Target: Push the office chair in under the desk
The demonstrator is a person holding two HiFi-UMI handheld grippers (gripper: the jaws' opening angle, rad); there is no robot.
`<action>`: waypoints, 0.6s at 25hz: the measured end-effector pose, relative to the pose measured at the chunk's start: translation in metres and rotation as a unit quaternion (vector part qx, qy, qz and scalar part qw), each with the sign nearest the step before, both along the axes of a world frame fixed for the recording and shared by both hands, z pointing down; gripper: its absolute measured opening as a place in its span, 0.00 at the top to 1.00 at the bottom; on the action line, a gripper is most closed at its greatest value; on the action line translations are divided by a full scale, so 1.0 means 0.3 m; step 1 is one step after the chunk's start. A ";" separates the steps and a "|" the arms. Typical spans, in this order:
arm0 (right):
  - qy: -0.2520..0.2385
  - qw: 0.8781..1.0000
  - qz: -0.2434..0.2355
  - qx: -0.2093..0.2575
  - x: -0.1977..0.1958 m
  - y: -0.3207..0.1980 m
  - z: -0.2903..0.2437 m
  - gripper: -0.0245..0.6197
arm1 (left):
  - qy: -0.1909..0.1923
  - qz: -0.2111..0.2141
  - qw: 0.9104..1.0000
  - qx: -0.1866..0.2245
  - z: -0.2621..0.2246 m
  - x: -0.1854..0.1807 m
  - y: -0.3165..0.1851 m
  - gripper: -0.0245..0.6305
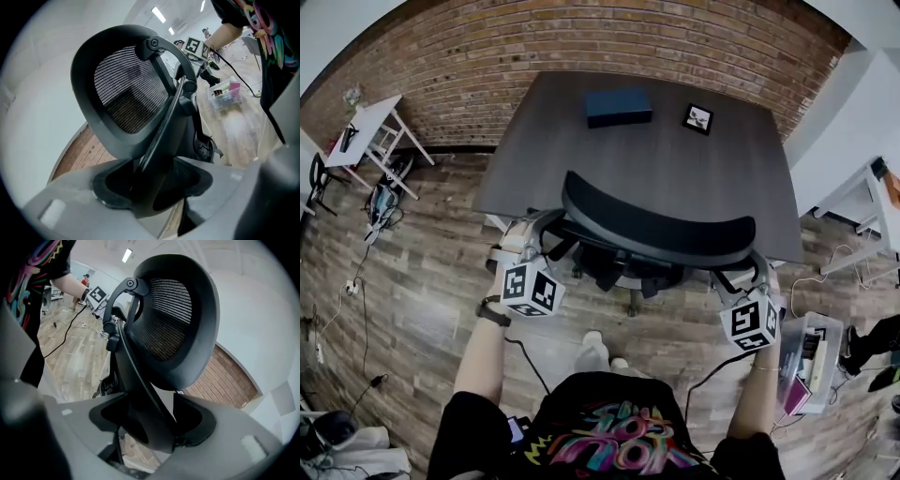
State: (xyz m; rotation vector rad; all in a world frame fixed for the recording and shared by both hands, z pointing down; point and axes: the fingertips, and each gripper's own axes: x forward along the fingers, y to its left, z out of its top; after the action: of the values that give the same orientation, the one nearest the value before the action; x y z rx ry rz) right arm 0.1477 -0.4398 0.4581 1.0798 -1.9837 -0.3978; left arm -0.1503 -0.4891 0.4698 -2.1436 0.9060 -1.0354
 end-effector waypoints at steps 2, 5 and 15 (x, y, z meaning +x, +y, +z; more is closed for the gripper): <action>0.001 1.000 0.005 -0.002 0.001 -0.019 0.001 0.49 | 0.002 0.005 1.000 -0.001 -0.004 0.000 -0.007 0.56; 0.021 0.999 0.023 0.003 0.029 -0.056 0.008 0.47 | 0.012 0.010 1.000 0.010 -0.011 0.021 -0.005 0.56; 0.033 0.999 0.035 0.009 0.056 -0.086 0.014 0.47 | 0.011 0.013 1.000 0.015 -0.013 0.041 -0.007 0.56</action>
State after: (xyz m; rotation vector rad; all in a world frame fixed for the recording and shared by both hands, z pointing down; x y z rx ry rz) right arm 0.1645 -0.4656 0.4622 1.1301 -1.8819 -0.4087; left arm -0.1379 -0.4912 0.4659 -2.1408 0.8961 -0.9800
